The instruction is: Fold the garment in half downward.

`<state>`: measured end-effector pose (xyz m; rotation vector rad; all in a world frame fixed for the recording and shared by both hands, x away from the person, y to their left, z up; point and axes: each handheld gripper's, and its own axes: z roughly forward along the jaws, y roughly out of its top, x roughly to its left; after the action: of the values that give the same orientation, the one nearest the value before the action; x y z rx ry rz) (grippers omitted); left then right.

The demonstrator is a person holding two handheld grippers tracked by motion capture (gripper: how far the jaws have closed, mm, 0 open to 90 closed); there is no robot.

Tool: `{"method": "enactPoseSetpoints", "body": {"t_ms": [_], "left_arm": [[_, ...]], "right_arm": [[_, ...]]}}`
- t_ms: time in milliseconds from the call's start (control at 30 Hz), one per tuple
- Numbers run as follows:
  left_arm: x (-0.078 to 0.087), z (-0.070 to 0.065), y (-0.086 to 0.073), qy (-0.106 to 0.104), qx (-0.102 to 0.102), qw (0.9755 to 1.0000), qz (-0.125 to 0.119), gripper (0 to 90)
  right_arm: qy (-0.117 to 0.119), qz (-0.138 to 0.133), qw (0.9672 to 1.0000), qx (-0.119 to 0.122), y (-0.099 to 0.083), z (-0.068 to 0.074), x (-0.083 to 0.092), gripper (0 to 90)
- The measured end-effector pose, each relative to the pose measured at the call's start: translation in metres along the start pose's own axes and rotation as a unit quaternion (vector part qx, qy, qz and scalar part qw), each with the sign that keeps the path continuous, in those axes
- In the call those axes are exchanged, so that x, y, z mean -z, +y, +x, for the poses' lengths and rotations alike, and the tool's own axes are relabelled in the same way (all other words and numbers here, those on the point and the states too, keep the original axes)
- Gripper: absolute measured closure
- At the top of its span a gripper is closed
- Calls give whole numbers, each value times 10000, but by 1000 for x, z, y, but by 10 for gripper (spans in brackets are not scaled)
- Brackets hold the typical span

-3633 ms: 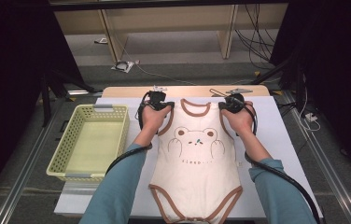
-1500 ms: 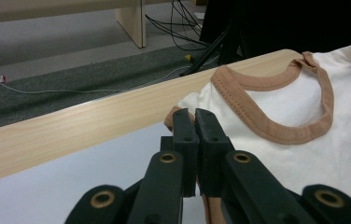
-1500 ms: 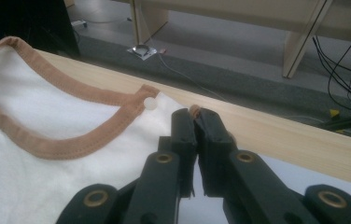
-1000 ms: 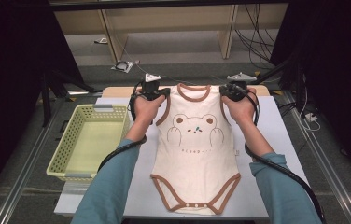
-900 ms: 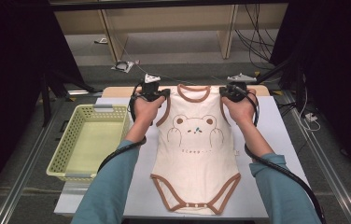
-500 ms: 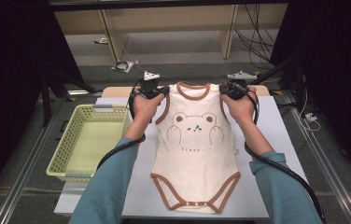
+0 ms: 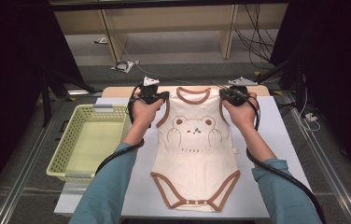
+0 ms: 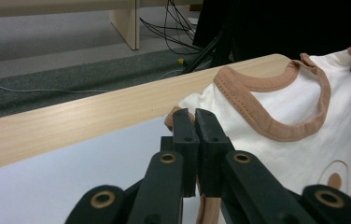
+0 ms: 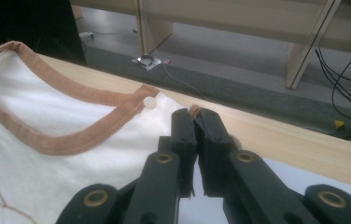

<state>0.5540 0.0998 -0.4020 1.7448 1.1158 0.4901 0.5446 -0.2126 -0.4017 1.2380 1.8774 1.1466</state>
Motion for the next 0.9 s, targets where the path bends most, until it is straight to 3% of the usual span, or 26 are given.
{"method": "enactPoseSetpoints", "body": {"t_ms": [900], "left_arm": [[18, -5, -26, -270, -115, 9996, 14, 877]], "right_arm": [[253, -178, 9995, 107, -30, 3, 25, 861]]}}
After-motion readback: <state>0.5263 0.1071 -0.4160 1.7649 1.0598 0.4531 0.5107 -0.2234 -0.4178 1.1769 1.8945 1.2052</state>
